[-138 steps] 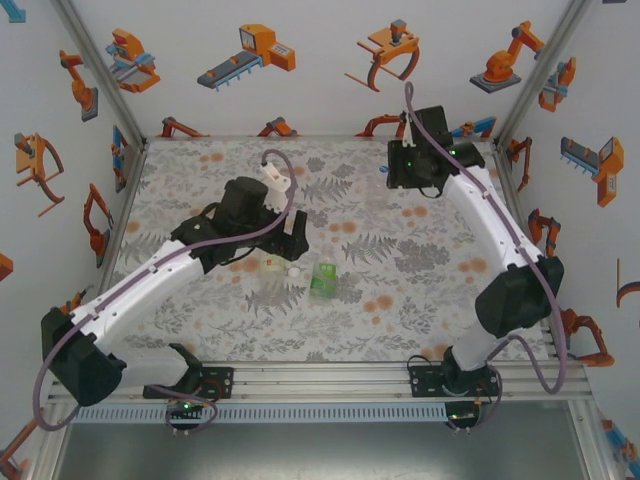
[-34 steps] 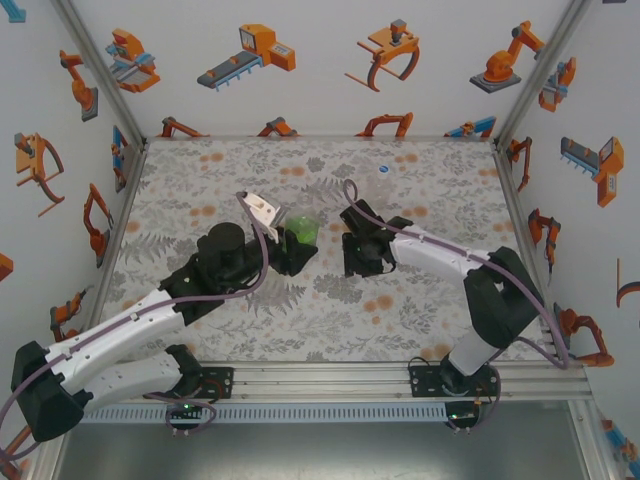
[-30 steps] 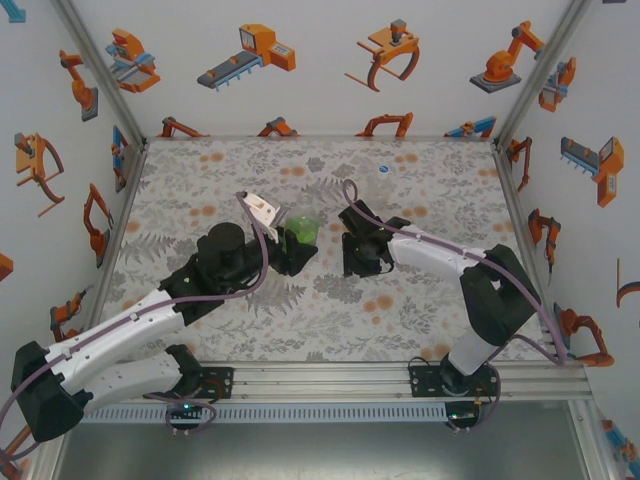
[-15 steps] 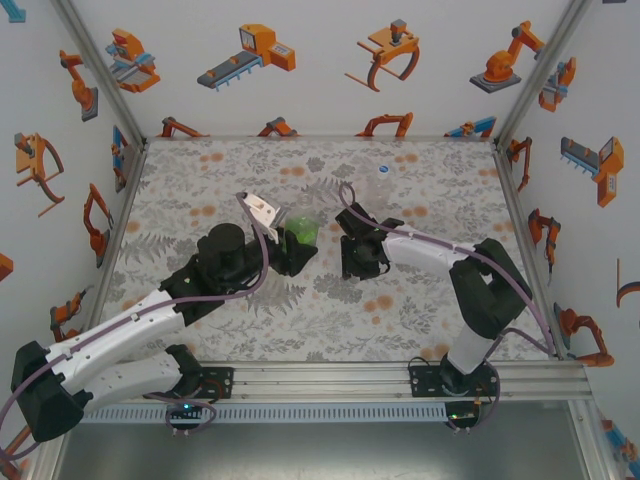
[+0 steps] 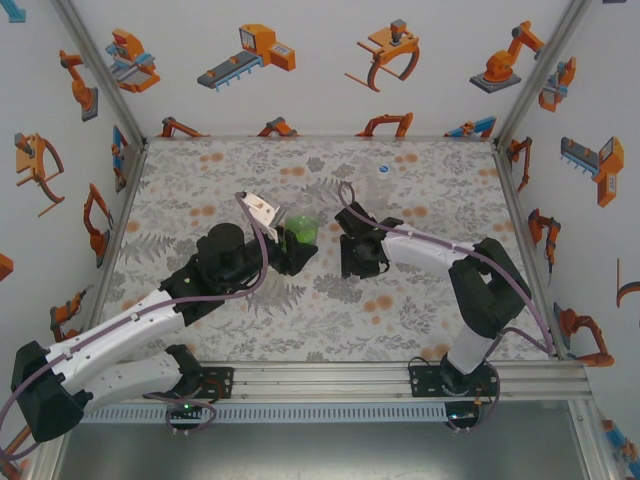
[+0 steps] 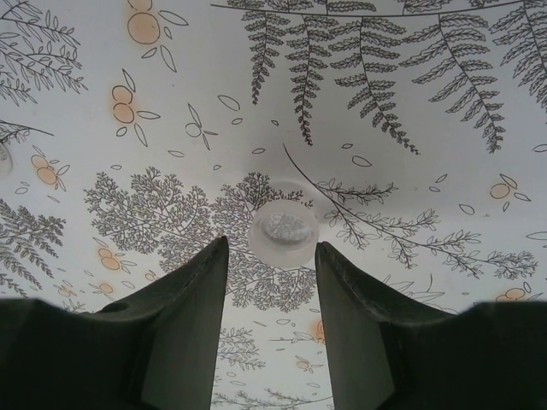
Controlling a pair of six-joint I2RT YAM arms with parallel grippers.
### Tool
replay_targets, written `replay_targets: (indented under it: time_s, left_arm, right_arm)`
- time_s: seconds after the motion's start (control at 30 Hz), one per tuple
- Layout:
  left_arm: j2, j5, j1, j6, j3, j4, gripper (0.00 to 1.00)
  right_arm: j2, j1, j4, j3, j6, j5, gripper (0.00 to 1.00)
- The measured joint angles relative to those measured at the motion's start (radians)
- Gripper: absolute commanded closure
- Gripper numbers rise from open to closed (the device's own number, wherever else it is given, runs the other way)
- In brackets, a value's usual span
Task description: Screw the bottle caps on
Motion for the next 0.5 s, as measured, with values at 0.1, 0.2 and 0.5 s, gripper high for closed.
replay_targets:
  time_s: [0.1,0.2,0.5]
  left_arm:
    - [0.000,0.000,0.003,0.000,0.000,0.000,1.00]
    - [0.000,0.000,0.004,0.000,0.000,0.001,1.00]
    - [0.000,0.000,0.005,0.000,0.000,0.001,1.00]
  right_arm:
    - [0.000,0.000,0.000,0.003,0.000,0.000,0.55]
    - [0.001,0.000,0.000,0.003,0.000,0.000,0.55]
    - [0.019,0.000,0.000,0.004,-0.006,0.000,0.55]
